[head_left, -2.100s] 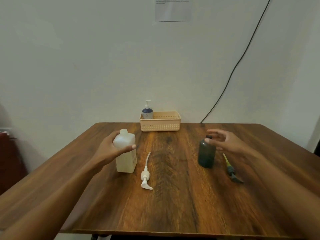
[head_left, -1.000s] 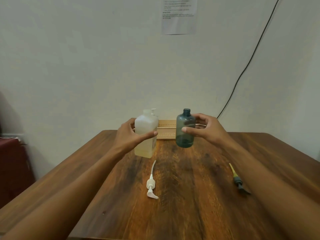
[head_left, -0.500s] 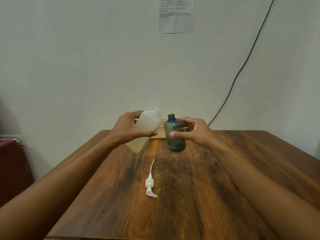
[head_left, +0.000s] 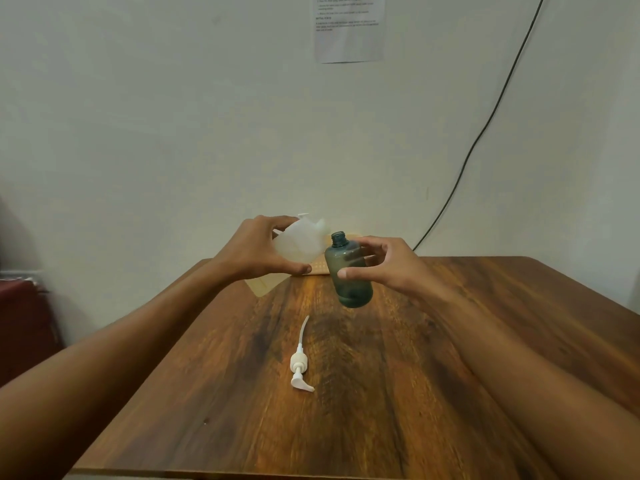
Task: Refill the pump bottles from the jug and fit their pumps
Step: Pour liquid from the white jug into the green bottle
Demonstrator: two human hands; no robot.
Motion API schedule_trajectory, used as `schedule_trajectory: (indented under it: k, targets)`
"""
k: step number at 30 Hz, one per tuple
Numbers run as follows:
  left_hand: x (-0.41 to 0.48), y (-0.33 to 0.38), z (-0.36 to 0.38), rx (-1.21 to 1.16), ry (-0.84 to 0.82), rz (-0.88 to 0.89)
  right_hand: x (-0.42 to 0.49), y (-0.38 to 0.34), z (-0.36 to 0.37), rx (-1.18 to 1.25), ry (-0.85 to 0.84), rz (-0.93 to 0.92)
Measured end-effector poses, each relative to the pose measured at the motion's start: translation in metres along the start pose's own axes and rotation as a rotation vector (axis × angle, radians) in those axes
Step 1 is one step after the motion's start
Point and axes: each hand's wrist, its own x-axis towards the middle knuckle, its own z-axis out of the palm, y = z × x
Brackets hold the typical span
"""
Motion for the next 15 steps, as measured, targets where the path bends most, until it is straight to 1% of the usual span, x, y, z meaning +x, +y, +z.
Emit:
schedule_trajectory:
  k: [15]
  targets:
    - [0.0048, 0.0068, -0.0056, 0.138, -0.075, 0.046, -0.0043, 0.0018, 0.0017, -0.003, -0.008, 0.018]
